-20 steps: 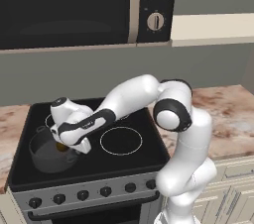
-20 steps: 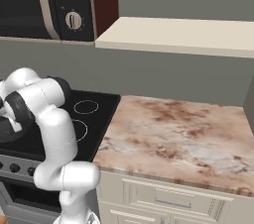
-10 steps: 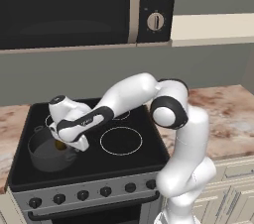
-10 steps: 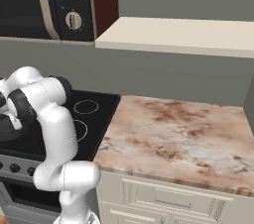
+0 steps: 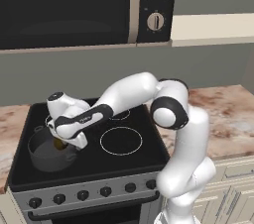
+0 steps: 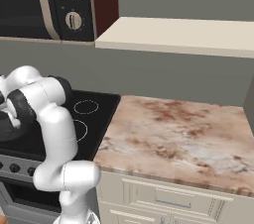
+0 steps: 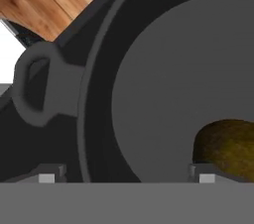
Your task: Turn on the sink faucet. Then move the avocado from the counter to the sink. Turn off the sink. Move the vegetable from the sink to the pot next to the stove. Finally move the pot to the front left burner.
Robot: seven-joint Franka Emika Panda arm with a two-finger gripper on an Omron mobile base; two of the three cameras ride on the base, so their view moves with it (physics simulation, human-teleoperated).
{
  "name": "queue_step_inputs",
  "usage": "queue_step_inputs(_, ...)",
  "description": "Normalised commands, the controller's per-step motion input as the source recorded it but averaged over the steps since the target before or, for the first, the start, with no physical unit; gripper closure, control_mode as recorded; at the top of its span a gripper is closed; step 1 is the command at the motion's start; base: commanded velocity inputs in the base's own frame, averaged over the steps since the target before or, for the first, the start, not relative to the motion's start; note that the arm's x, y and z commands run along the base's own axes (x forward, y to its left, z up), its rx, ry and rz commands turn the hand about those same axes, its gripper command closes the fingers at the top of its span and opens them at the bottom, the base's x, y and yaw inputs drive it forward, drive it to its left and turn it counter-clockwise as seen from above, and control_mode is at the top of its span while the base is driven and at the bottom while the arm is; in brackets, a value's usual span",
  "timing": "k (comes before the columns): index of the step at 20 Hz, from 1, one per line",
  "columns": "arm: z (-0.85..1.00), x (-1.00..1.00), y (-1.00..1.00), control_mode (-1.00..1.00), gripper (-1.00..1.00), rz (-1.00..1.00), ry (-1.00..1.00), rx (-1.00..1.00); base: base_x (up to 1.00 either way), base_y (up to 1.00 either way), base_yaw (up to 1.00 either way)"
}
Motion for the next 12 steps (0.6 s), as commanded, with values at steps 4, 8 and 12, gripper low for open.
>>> queue_step_inputs(4, 0.33, -0.03, -0.1, -1.0, -1.0, 0.0, 0.0, 0.01, 0.0, 0.0, 0.0)
queue_step_inputs(8, 0.24, -0.29, -0.32, -1.0, -1.0, -0.02, 0.0, 0.03, 0.0, 0.0, 0.0)
queue_step_inputs(12, 0.06, -0.33, -0.34, -1.0, -1.0, -0.02, 0.0, 0.02, 0.0, 0.0, 0.0)
